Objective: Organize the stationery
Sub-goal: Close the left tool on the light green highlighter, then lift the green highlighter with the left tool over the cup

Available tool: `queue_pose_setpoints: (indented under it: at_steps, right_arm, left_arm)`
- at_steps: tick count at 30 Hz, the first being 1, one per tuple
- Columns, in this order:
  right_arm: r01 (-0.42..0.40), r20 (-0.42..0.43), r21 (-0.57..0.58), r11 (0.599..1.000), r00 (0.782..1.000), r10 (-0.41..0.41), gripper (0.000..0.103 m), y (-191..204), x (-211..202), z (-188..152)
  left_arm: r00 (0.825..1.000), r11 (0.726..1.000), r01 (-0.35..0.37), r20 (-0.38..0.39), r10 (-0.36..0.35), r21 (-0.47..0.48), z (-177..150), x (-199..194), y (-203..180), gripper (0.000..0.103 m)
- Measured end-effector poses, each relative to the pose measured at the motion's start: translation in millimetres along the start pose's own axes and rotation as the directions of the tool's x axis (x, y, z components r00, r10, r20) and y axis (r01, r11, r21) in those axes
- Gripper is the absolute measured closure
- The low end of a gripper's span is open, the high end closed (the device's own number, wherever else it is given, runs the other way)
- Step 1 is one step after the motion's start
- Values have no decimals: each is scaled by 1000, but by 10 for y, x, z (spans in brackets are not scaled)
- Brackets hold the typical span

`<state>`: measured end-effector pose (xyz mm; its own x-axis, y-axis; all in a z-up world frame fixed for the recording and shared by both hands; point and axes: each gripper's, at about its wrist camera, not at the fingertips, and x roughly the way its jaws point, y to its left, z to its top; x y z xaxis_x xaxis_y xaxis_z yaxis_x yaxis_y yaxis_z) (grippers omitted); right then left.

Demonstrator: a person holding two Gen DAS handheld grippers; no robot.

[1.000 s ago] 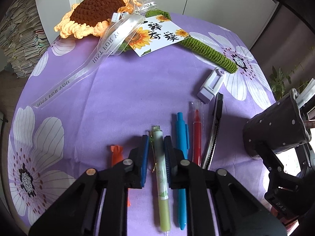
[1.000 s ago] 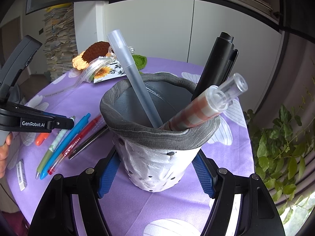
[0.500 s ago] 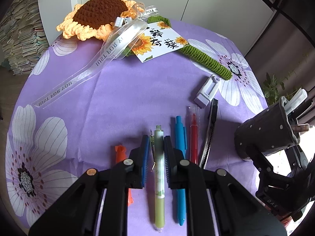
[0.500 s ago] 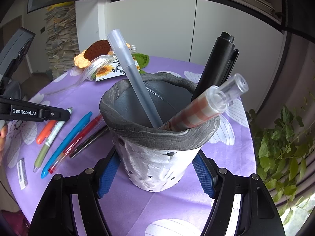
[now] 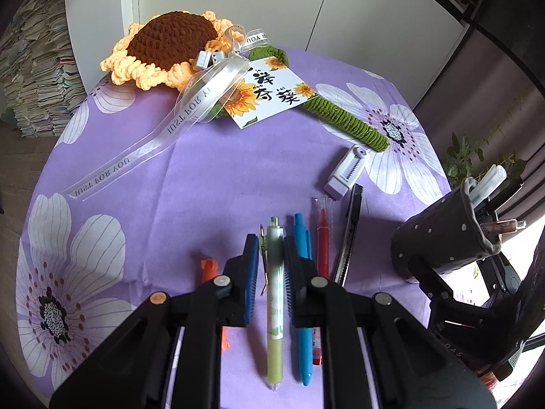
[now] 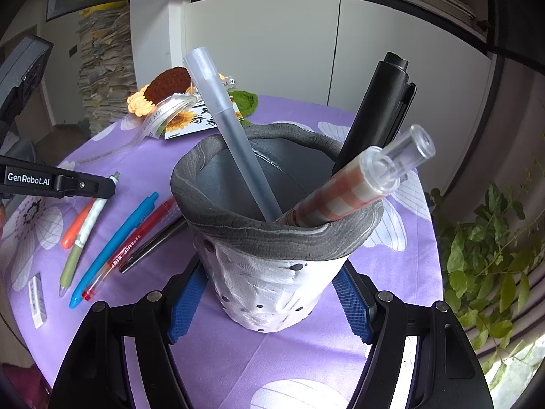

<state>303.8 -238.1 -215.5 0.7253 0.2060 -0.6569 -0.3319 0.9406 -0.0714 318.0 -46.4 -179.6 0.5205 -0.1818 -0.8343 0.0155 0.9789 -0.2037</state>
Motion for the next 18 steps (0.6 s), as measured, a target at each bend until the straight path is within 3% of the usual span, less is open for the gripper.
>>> queue_pose_setpoints:
  at_steps: [8, 18]
  right_arm:
    - [1, 0, -1, 1000, 1000, -1, 30, 3, -1, -2]
    - [1, 0, -1, 1000, 1000, -1, 30, 3, 0, -2]
  left_arm:
    - [1000, 1000, 10, 19, -10, 11, -6, -98, -26, 90]
    - [993, 998, 52, 107, -57, 46, 49, -497, -132, 91]
